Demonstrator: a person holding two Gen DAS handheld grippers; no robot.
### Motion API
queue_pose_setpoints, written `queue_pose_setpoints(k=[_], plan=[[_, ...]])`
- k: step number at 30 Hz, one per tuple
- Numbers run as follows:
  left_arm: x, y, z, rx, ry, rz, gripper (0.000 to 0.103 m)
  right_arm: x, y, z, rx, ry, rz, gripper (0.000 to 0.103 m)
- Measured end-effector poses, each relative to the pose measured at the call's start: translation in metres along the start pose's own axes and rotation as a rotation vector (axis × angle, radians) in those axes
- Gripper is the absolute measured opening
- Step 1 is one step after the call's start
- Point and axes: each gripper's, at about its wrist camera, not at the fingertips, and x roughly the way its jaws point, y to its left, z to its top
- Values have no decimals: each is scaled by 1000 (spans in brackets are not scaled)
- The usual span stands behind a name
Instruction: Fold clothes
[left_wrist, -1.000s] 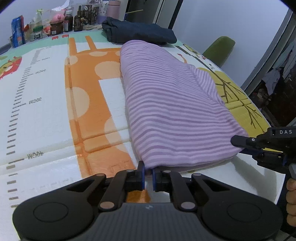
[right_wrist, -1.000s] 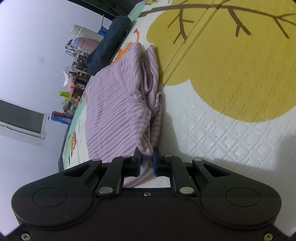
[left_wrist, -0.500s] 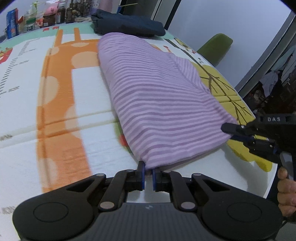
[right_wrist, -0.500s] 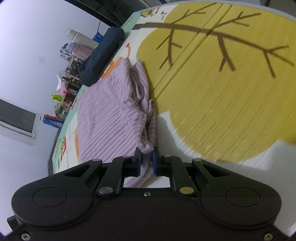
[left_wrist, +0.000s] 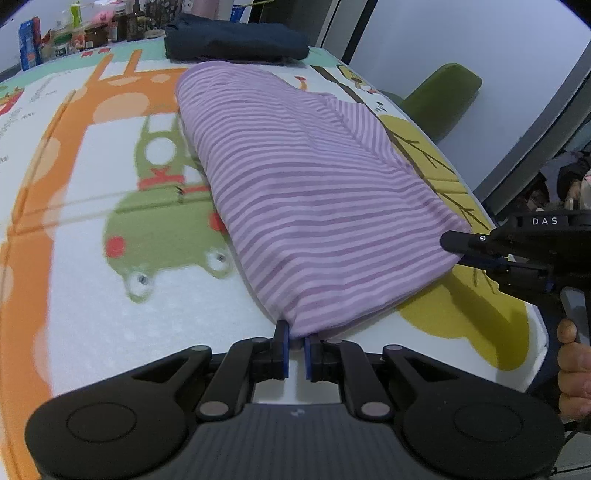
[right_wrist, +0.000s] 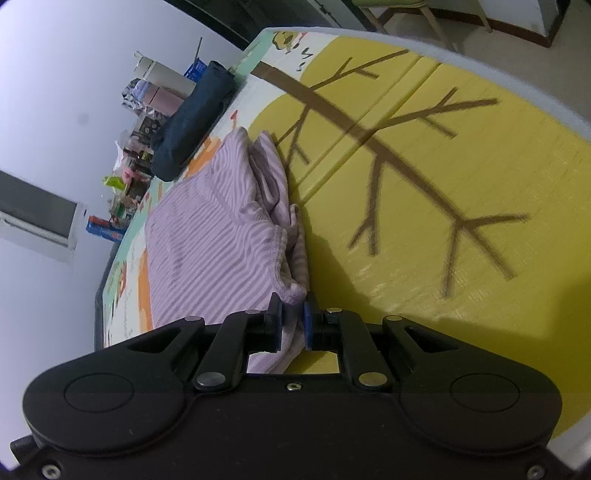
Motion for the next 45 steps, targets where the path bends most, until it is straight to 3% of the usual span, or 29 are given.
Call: queue_pose_setpoints(k=[16, 34, 37, 38, 39, 40, 41, 45], plan=[[7, -76, -26, 17, 14, 28, 9, -65, -78, 9, 42, 15, 2, 11], [0, -110, -53, -5, -3, 103, 12, -91, -104, 3, 18, 56, 15, 11], [0, -110, -51, -11, 11, 114, 15, -93, -106, 1, 33, 58, 21, 25], [-1, -109, -51, -18, 17, 115, 15, -94, -107, 0, 41, 59, 24, 44], [-1, -109, -50, -22, 23, 115, 16, -97, -108, 0, 46, 53, 23, 55], [-1, -108, -50, -25, 29, 115, 17, -100, -107, -1, 48, 41, 17, 73], [-2, -108, -50, -24, 36, 115, 18, -105, -106, -3, 45, 26, 7, 79], [-6, -107, -53, -16, 65, 117, 25, -125, -96, -9, 25, -13, -34, 79]])
